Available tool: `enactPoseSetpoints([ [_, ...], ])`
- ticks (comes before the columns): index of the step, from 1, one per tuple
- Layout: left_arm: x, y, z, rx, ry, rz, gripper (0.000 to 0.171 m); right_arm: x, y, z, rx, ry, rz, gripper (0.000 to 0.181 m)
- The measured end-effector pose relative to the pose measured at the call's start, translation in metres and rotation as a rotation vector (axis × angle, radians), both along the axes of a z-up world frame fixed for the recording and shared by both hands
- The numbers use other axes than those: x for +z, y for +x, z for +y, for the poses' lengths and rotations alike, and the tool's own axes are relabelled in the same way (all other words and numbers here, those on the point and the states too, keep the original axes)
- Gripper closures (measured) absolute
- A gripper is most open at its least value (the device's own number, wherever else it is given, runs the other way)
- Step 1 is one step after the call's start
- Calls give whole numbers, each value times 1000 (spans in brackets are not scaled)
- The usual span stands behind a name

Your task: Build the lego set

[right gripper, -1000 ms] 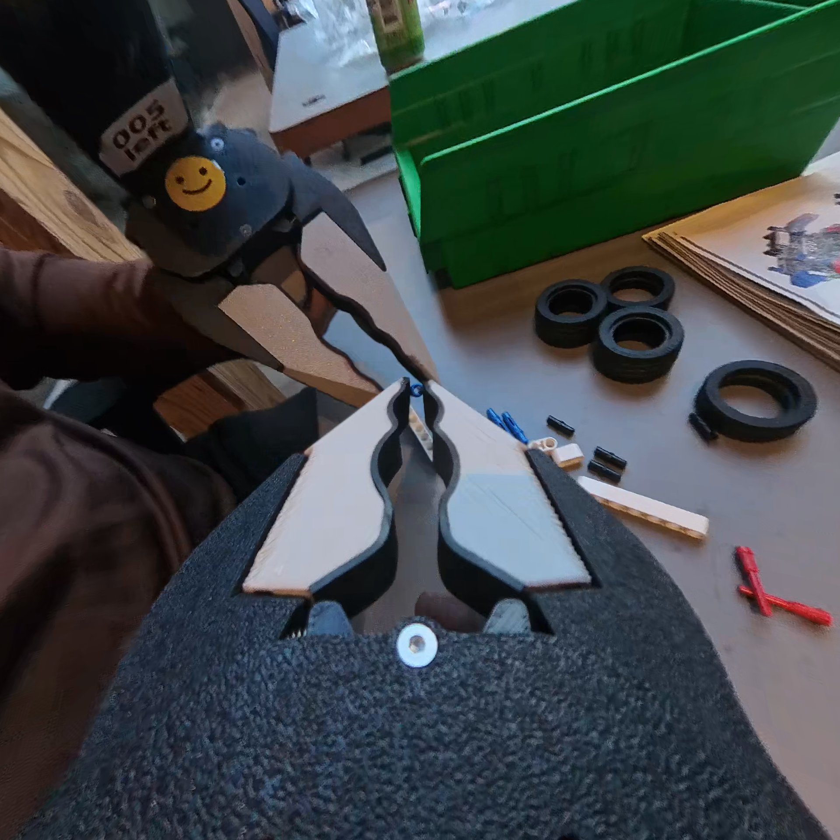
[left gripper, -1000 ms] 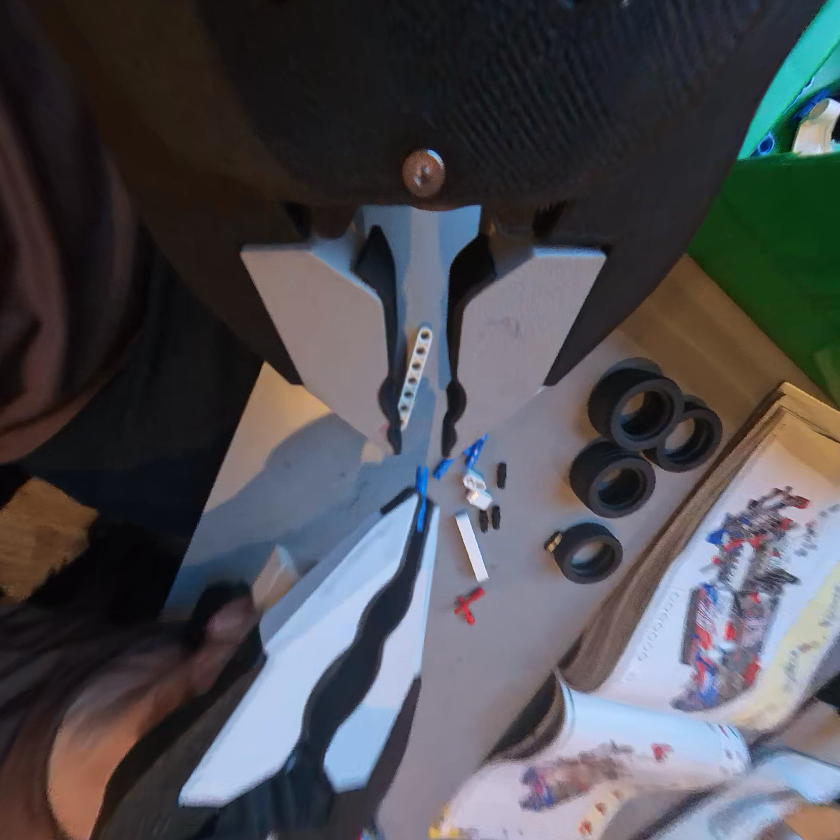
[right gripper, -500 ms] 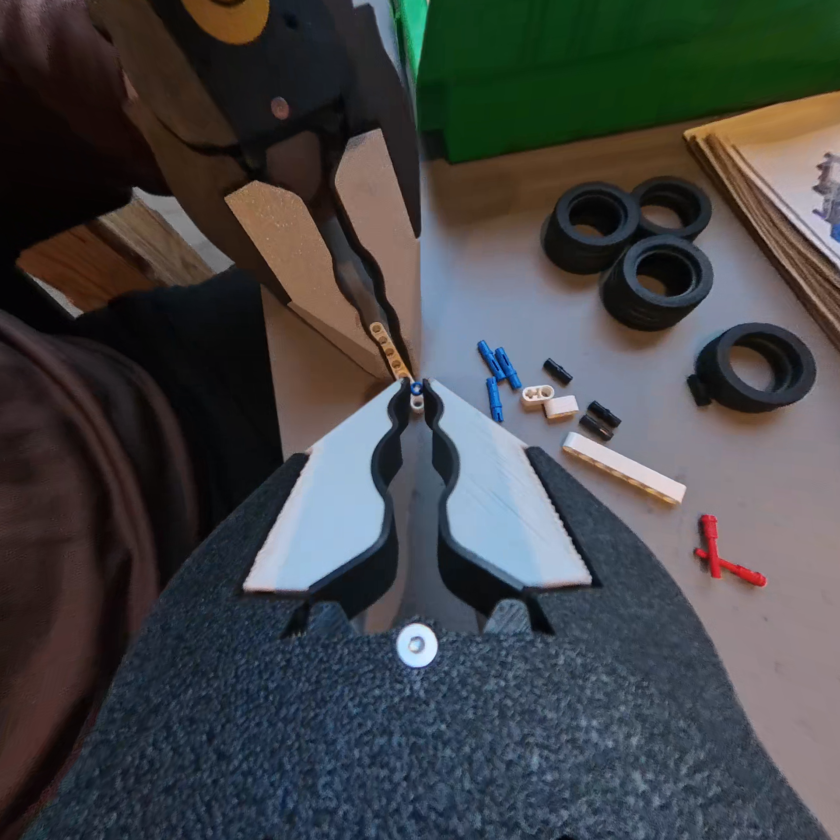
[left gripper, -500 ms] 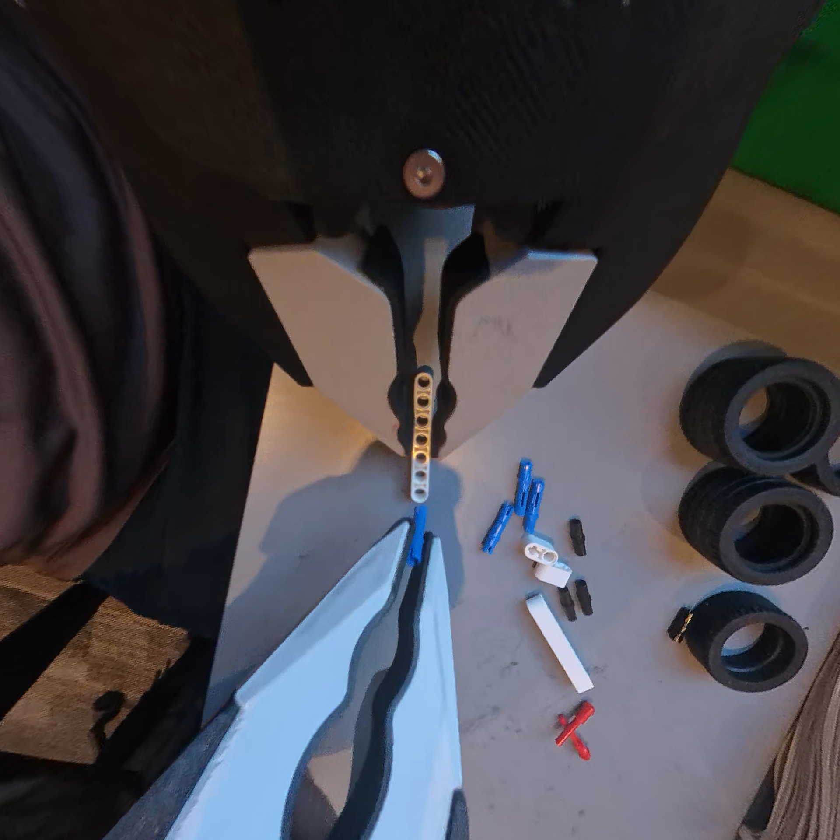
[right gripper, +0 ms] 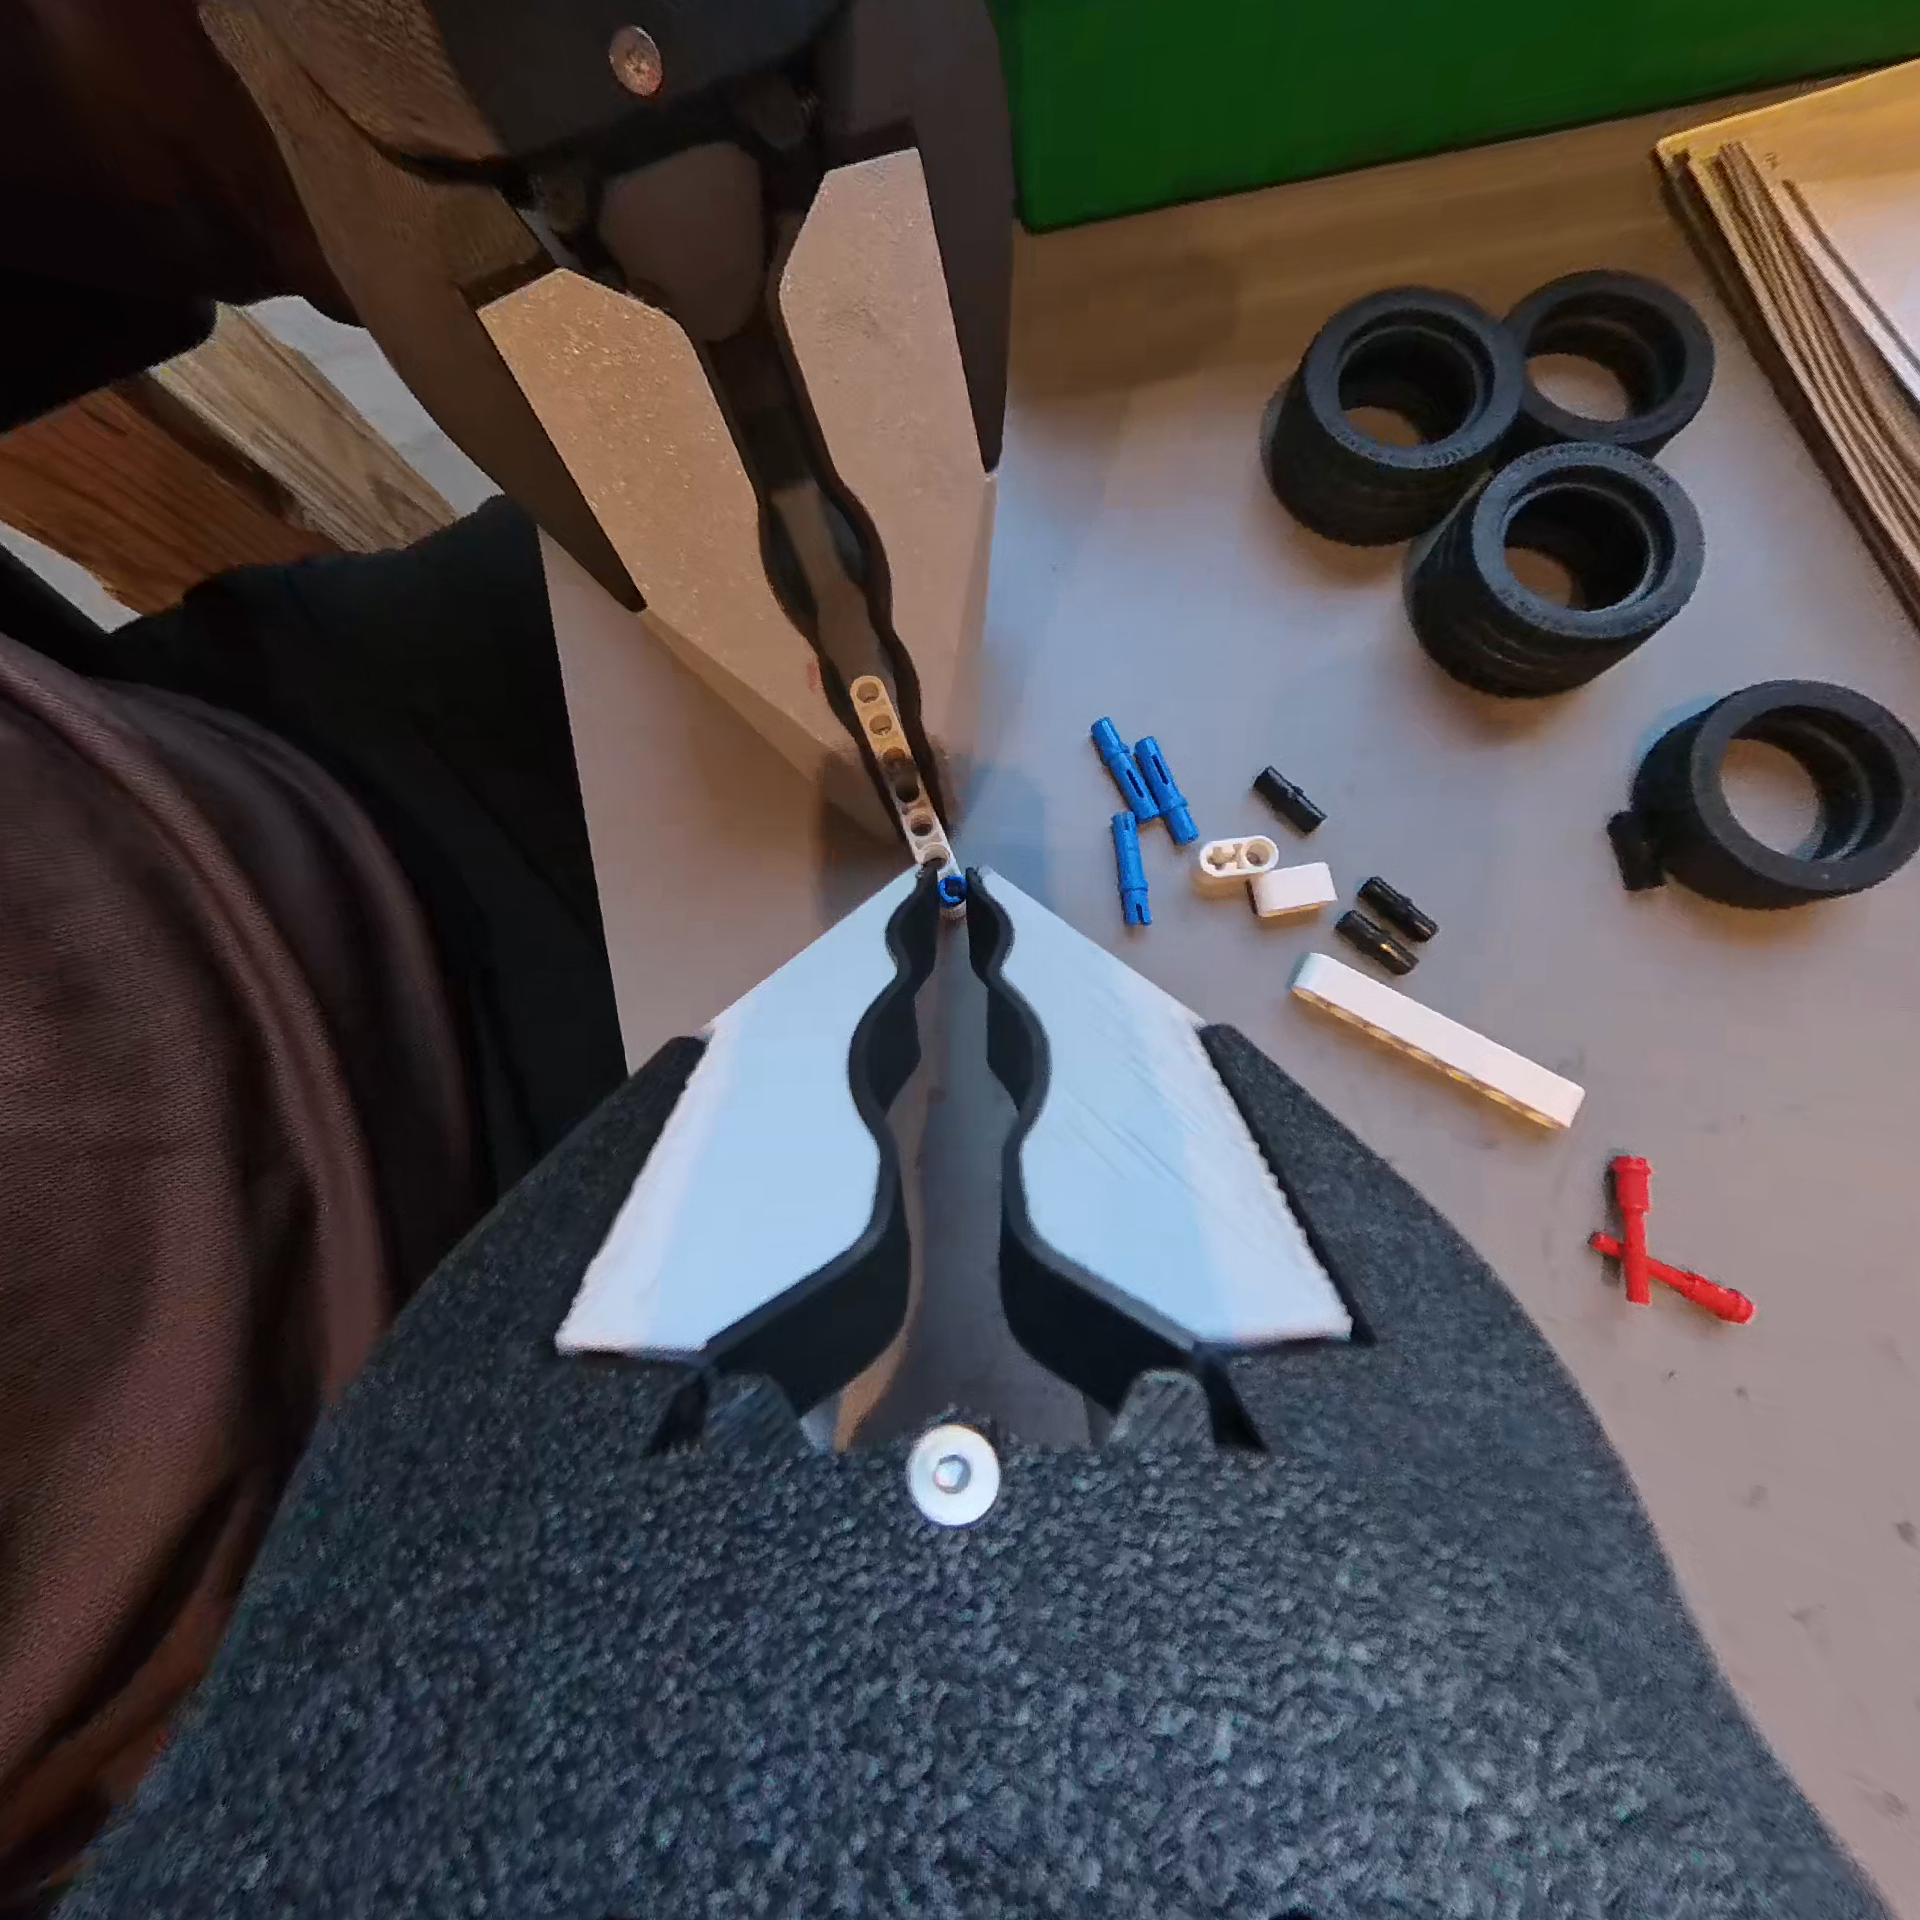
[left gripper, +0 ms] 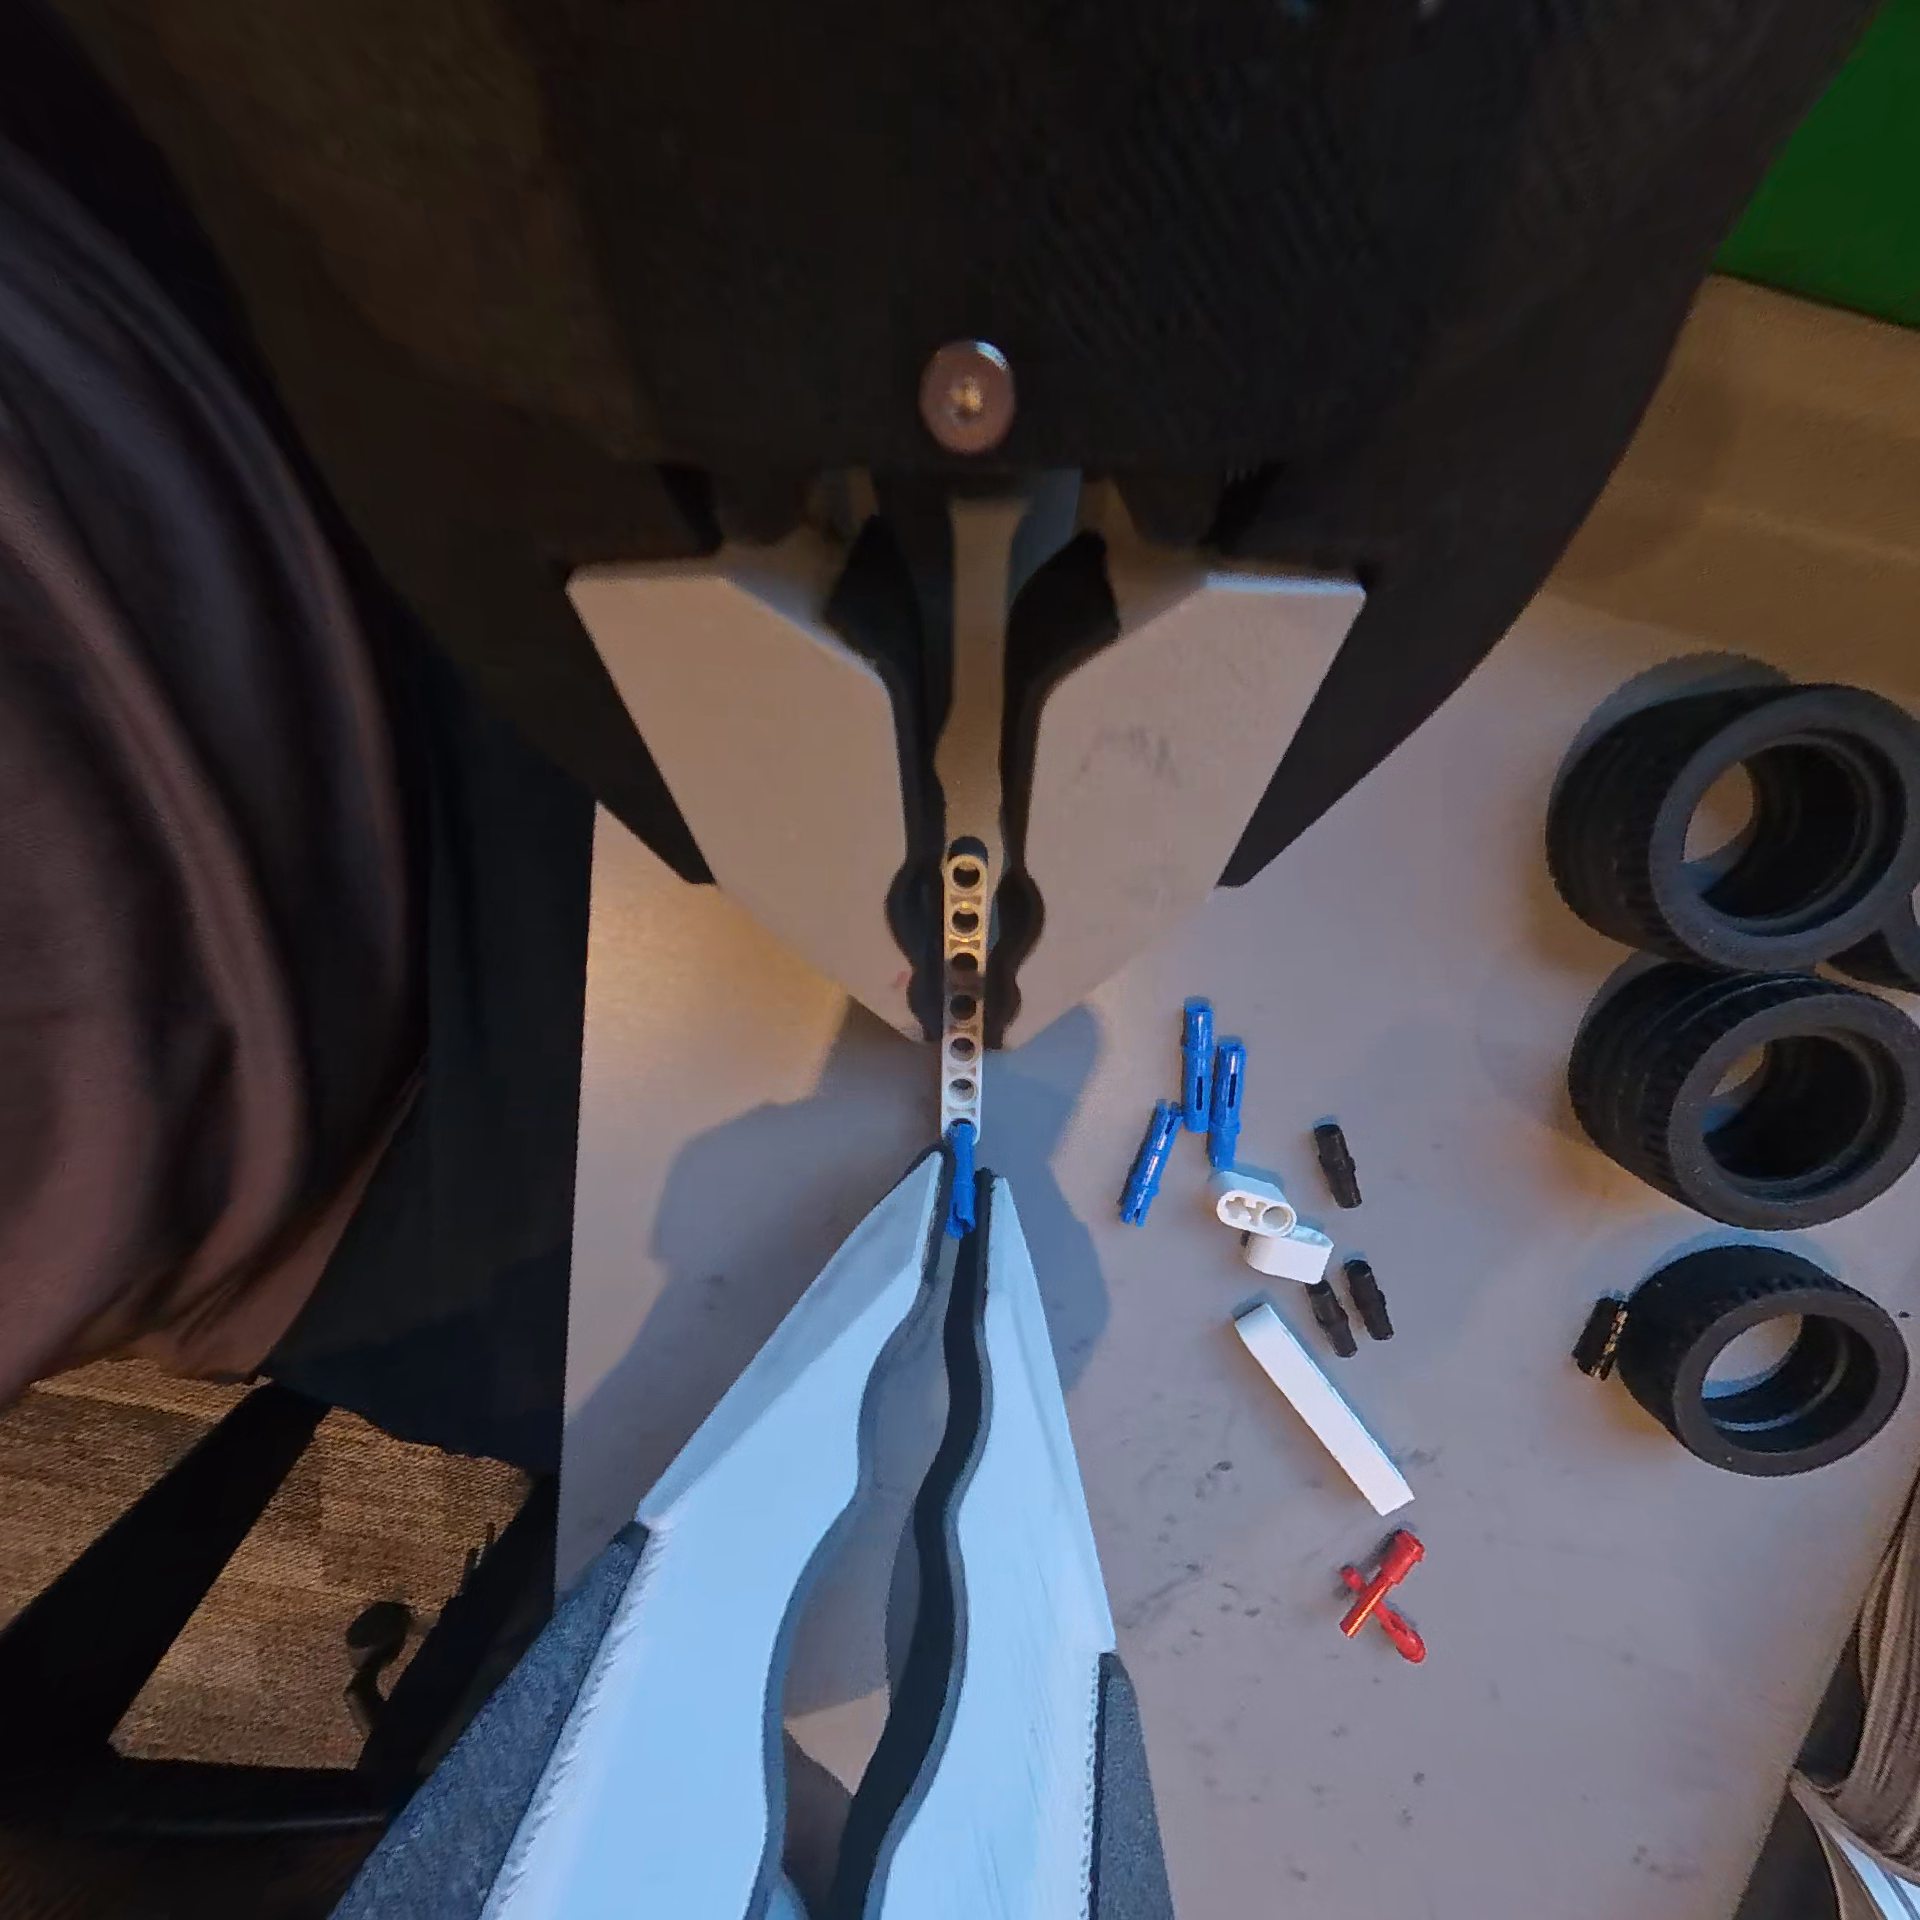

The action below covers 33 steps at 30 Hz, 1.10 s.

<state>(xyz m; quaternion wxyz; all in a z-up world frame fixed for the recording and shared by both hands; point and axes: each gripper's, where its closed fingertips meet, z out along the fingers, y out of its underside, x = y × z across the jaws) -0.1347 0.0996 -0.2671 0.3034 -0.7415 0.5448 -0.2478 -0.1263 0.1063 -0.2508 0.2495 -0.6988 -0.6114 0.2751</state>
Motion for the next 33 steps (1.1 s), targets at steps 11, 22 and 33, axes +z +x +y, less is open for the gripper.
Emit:
enactPoseSetpoints([
  [11,0,1,0,-2,3,-1,167,-16,13,-1,136,163,-198,177],
  [22,0,0,1,2,28,7,167,-4,5,-8,127,77,-208,176],
  [33,8,1,-7,-4,34,-37,153,10,19,-12,20,13,-132,176],
])
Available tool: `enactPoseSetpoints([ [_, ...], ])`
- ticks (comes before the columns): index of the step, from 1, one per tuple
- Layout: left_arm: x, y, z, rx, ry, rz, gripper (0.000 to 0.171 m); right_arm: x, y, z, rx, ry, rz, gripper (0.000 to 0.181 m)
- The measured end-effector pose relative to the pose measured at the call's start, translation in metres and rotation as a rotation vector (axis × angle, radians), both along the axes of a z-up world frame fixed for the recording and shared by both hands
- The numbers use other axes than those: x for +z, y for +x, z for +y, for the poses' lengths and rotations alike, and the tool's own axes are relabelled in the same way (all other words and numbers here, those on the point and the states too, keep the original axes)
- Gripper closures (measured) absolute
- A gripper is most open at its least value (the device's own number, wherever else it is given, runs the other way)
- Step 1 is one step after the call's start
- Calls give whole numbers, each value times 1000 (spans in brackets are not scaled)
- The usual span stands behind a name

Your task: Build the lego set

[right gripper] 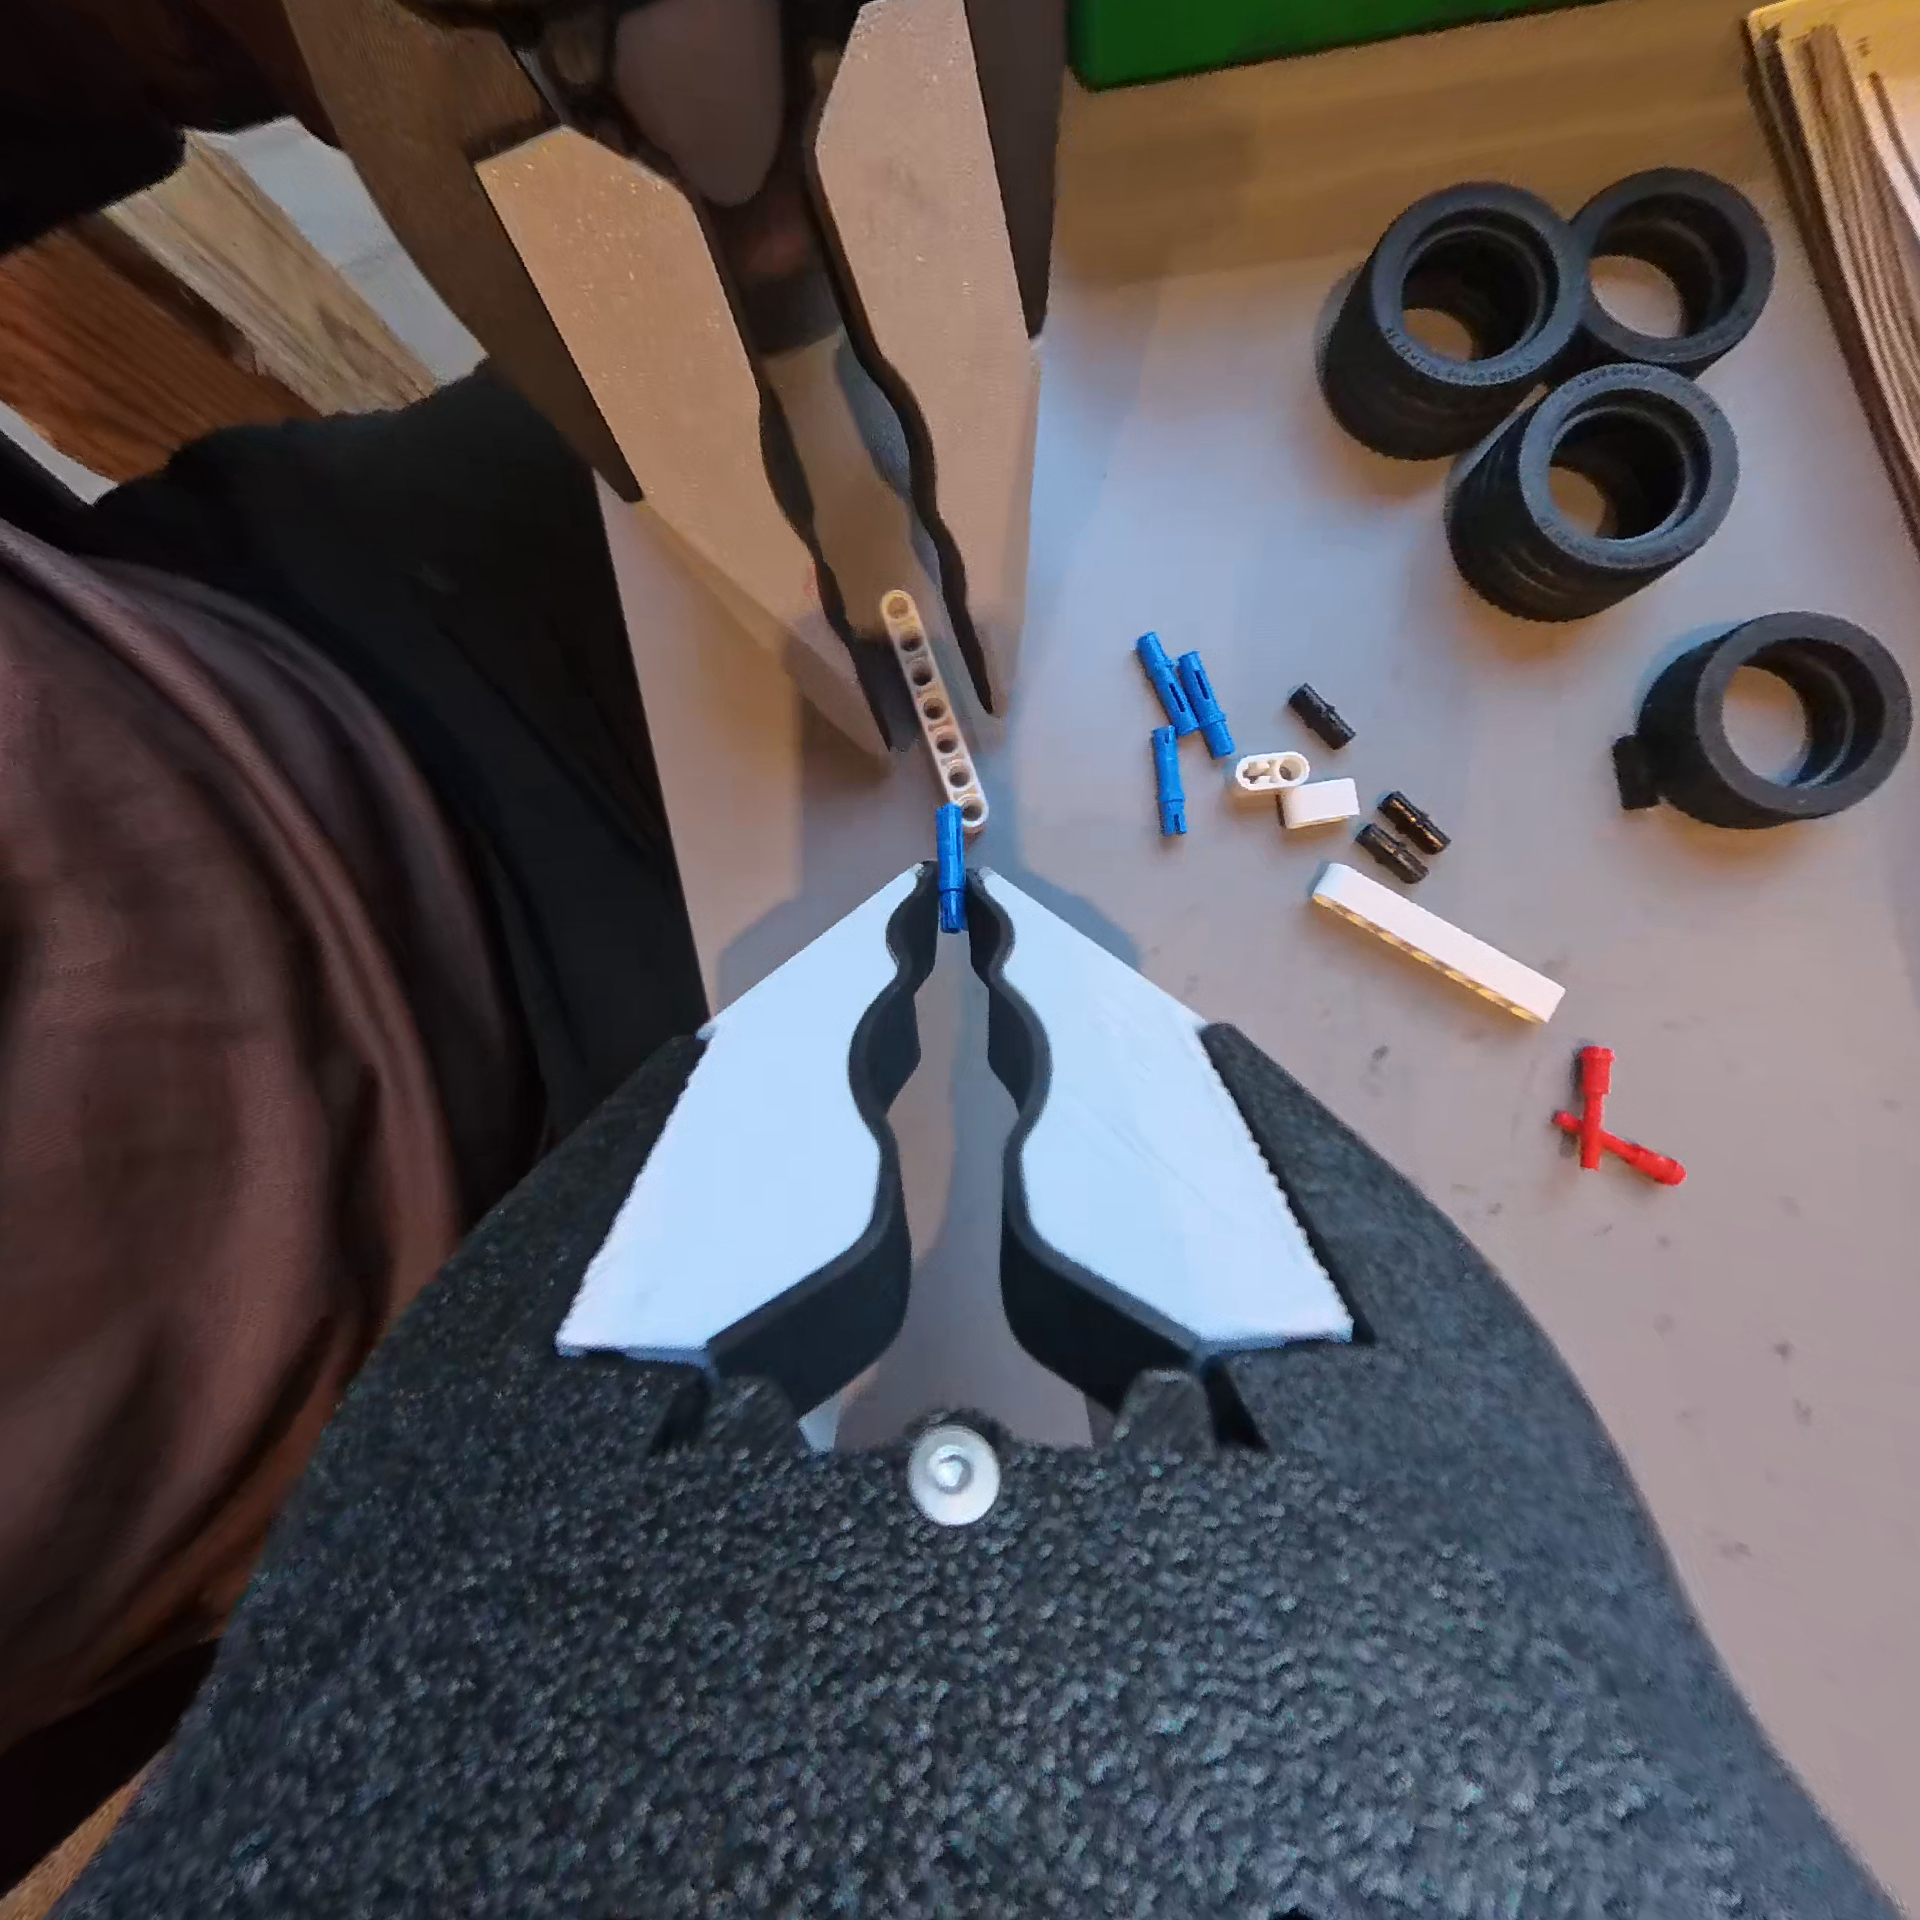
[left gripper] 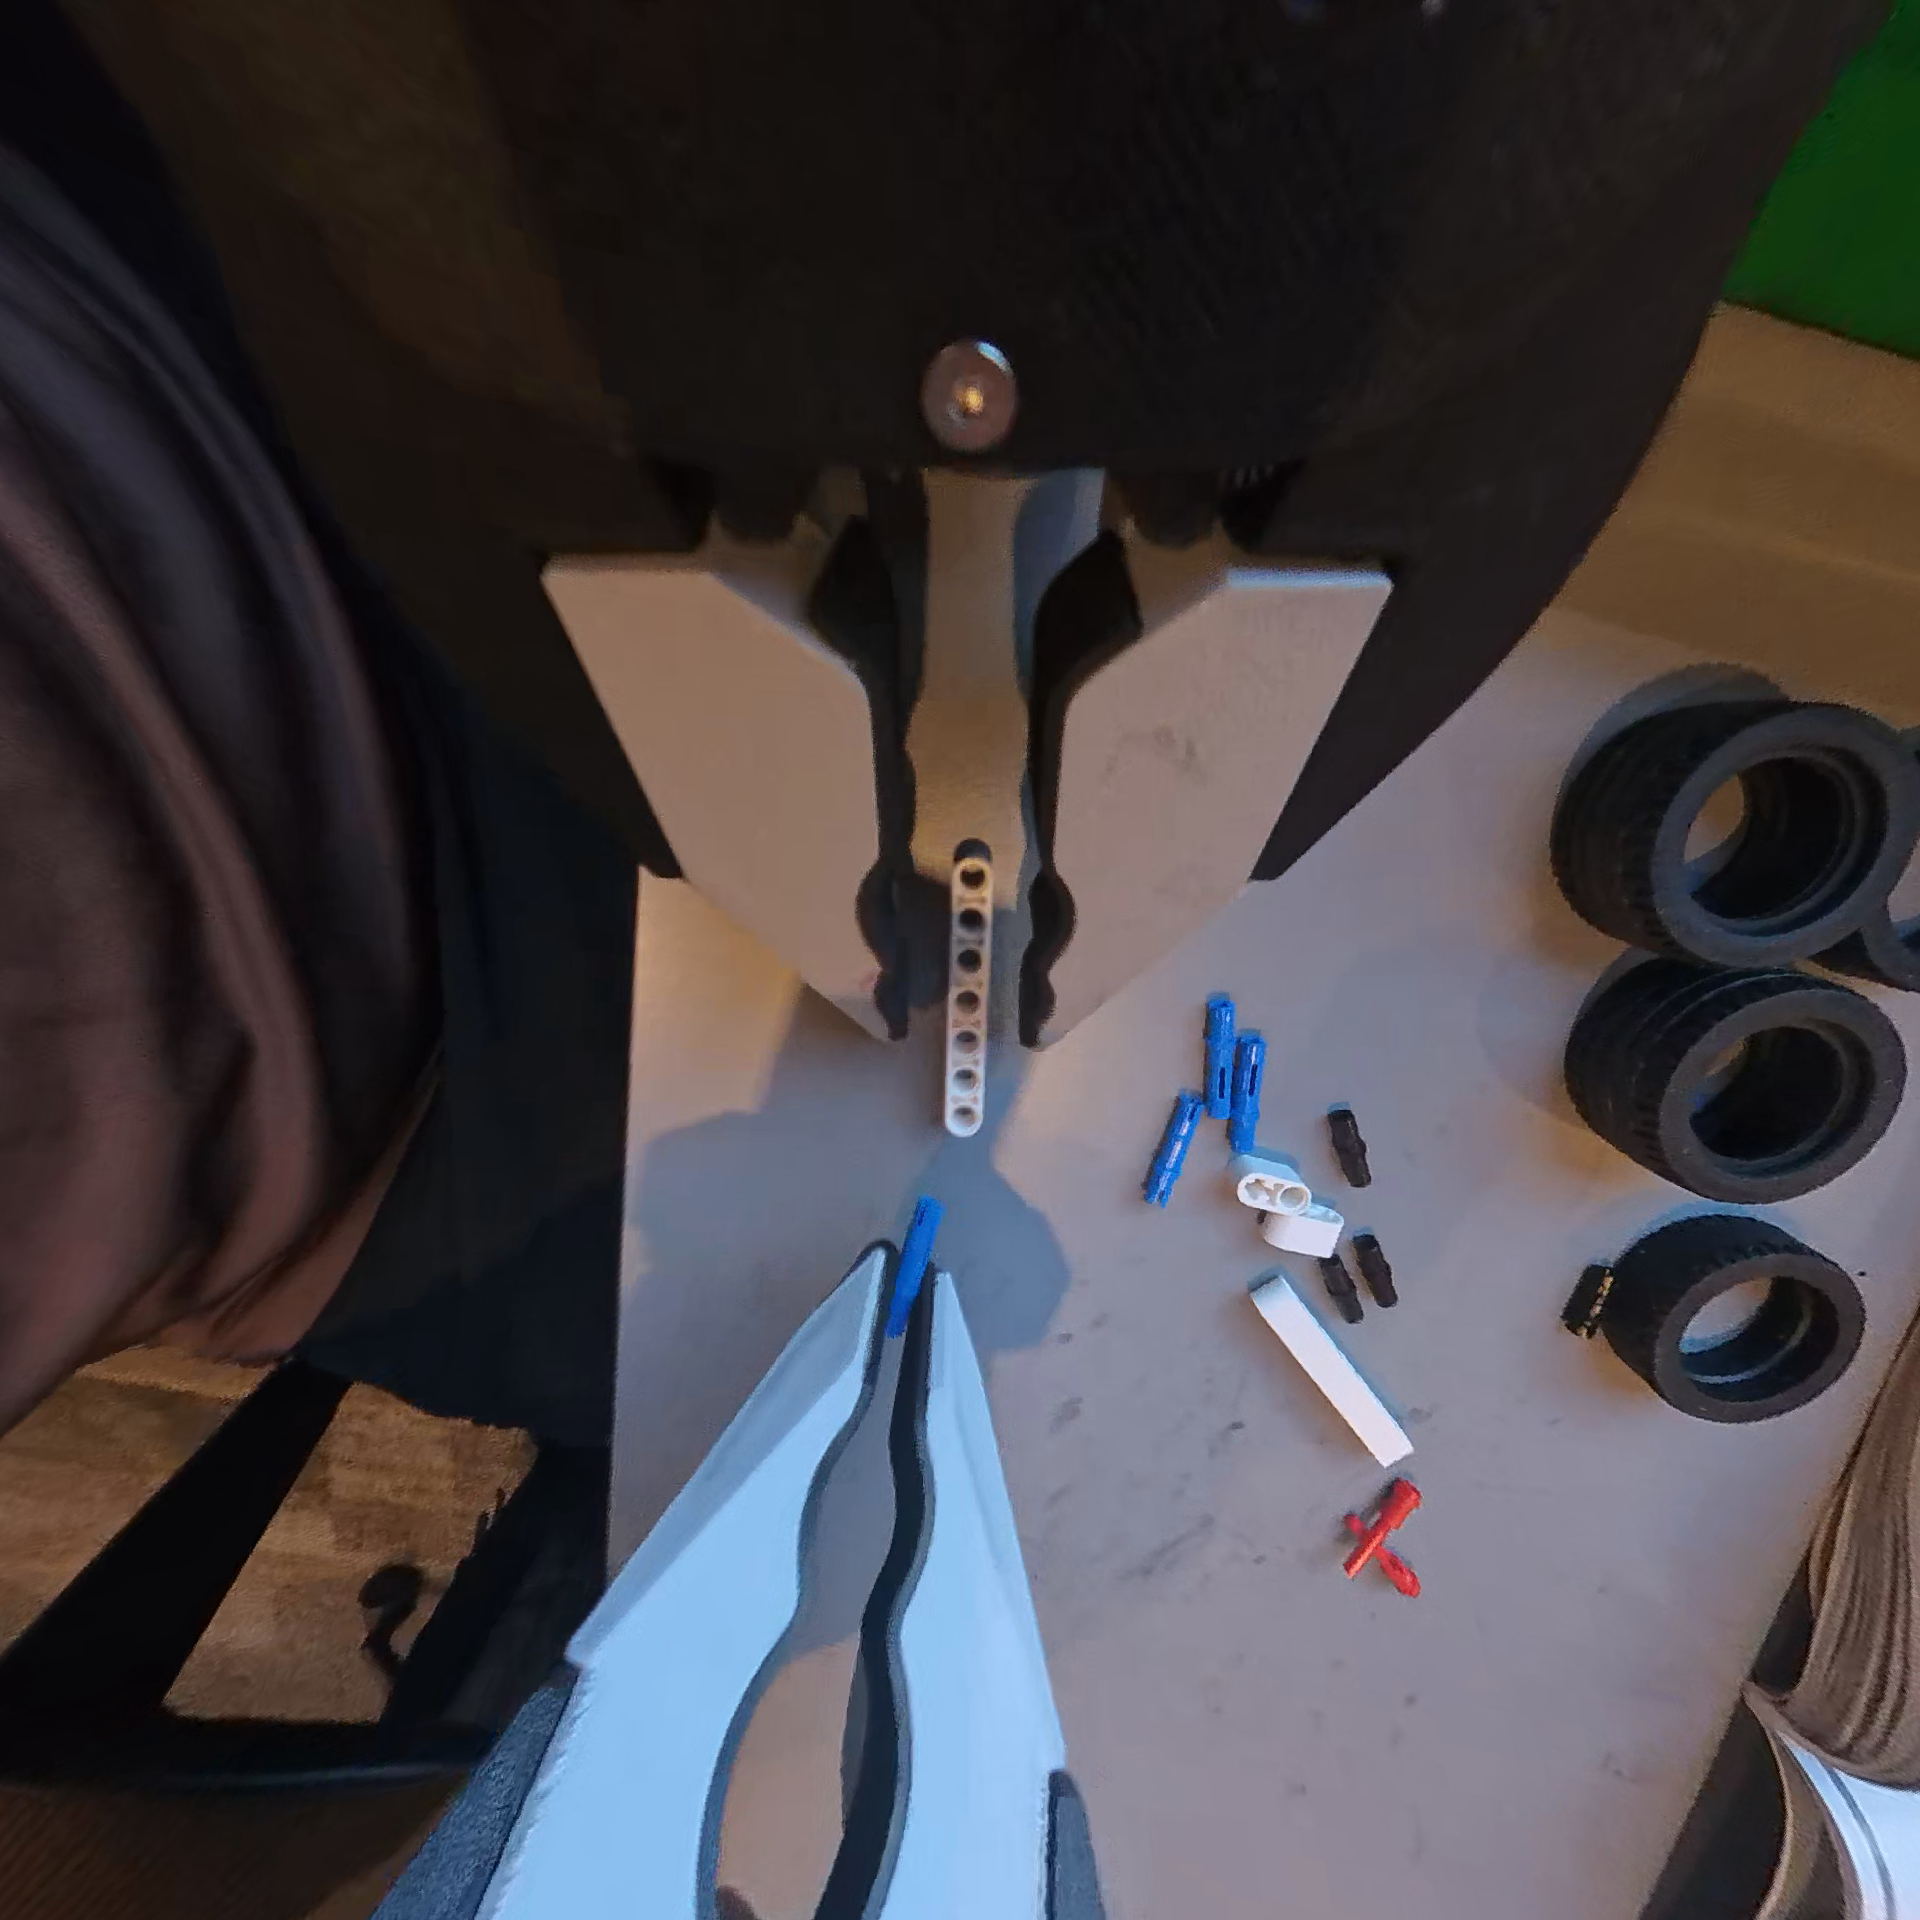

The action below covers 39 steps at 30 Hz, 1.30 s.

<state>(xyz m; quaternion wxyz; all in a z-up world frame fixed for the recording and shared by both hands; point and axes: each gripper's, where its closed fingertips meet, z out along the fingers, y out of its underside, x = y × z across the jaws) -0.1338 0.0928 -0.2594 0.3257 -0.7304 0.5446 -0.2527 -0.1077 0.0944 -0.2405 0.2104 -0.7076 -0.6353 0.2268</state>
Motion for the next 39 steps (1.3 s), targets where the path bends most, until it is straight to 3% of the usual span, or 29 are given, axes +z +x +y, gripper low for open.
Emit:
enactPoseSetpoints([
  [3,10,5,-3,8,22,-30,155,4,-1,-4,-4,-11,23,176],
  [7,25,20,-7,-13,167,-30,157,5,-4,-11,2,-47,49,176],
  [16,29,29,-8,-19,359,2,170,15,-4,-14,-39,-148,137,176],
  [22,45,27,-5,36,326,-130,170,33,-8,-9,-81,-161,299,176],
  [28,47,26,-3,61,300,-176,169,35,-9,-8,-99,-142,342,176],
  [31,44,22,0,82,324,-122,157,37,-8,-8,-103,-144,349,176],
  [34,45,19,1,73,371,-99,168,40,-7,-6,-102,-129,350,176],
  [39,45,17,1,67,374,-100,171,44,-5,-5,-112,-139,377,176],
])
